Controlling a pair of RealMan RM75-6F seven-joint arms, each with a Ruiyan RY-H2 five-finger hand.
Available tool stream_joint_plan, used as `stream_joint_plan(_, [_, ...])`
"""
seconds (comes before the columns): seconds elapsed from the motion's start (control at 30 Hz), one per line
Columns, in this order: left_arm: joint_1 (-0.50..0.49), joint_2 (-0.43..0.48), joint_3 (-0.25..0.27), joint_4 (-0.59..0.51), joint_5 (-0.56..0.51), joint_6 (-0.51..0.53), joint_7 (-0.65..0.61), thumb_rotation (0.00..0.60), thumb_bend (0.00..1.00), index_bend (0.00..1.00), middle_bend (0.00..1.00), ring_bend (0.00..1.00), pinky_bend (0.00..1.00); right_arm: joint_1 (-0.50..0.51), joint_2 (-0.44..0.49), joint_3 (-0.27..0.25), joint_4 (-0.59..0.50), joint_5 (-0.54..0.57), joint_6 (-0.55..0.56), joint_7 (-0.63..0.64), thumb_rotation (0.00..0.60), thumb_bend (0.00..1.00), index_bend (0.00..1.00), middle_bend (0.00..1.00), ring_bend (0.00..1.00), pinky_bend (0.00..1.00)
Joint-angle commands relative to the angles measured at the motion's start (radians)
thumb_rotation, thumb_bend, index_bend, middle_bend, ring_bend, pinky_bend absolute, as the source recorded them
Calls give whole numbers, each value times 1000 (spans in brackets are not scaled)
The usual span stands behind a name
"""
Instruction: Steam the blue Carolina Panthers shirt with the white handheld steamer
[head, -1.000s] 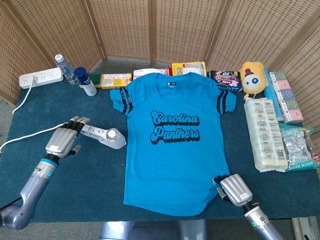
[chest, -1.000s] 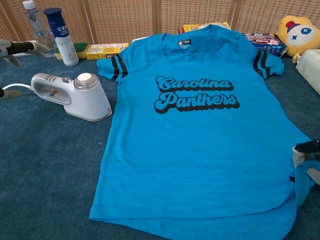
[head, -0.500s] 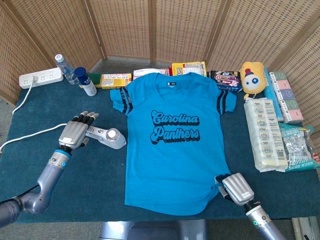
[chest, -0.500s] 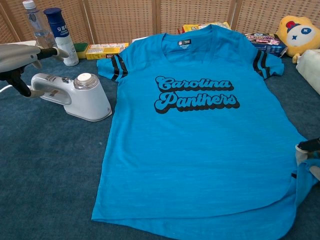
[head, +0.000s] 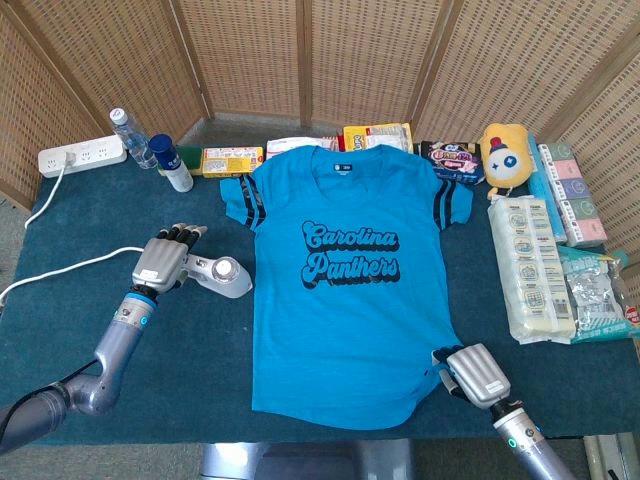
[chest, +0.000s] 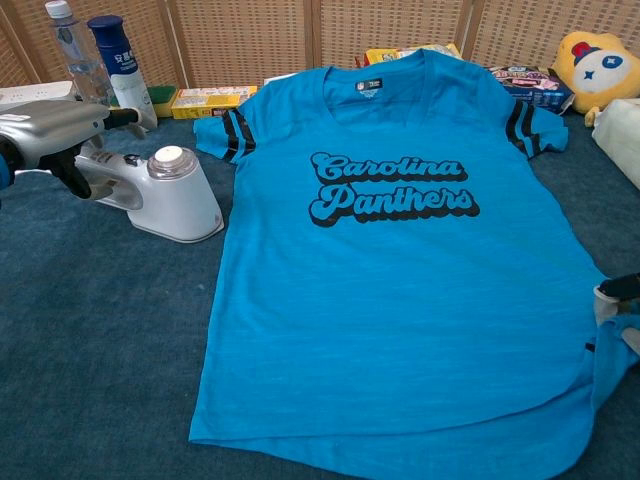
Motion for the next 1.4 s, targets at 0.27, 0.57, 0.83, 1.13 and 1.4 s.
stream_joint_plan(0.27, [-58,-98,-29,114,-23,-13,-9,600,345,151,230,185,279,-2,2,4,8,13,-3,14,600,613,607,576,640,783])
stream_joint_plan(0.57, [-106,-169,-38,220,-2,-37,-72,600,365,240,305,274,354,-8,14,6,10,24,1,23,600,613,607,578,646,787])
stream_joint_plan(0.83, [-128,-195,-31,271,45,-33,-153,600,380,558,517,466,461,-12,21,9,5,28,7,29,600,613,609,581,649,792])
stream_joint_plan(1.13, [-129,-185,-21,287,60,-22,-154,600,374,730,605,526,474,-11,25,12,-2,30,7,30,600,613,610,584,653,798])
stream_joint_plan(1.4, [-122,-159,-7,263,53,-31,-120,600,386,799,680,610,635,-10,30,15,-12,31,8,29,600,613,611,586,655,800])
